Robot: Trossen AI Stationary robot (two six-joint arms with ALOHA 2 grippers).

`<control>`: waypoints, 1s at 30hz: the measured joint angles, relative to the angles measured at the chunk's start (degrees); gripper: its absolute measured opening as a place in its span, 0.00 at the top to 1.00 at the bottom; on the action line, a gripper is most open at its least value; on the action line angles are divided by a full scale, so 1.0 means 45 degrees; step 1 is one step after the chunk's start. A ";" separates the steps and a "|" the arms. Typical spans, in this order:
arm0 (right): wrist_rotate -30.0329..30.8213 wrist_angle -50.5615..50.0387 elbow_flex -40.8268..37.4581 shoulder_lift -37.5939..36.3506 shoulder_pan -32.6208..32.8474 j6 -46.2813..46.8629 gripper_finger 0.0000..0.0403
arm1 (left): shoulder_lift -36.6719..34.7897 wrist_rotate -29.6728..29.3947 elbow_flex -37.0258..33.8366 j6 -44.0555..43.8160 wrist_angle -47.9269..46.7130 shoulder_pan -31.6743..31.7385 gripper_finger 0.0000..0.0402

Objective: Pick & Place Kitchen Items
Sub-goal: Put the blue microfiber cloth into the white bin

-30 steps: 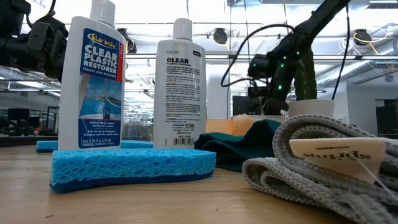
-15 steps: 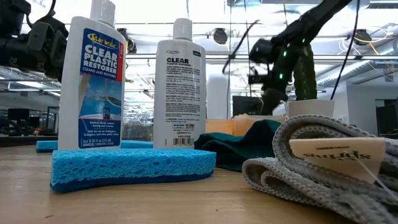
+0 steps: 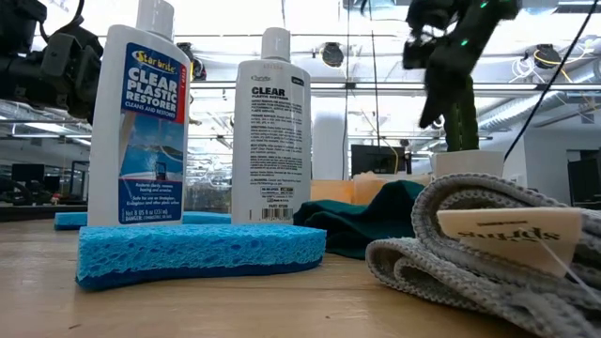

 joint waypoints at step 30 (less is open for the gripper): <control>-0.3819 0.7510 -0.9044 -0.2063 0.5569 1.1697 0.35 | 0.0000 0.0000 0.0000 0.0000 0.0005 0.0005 0.02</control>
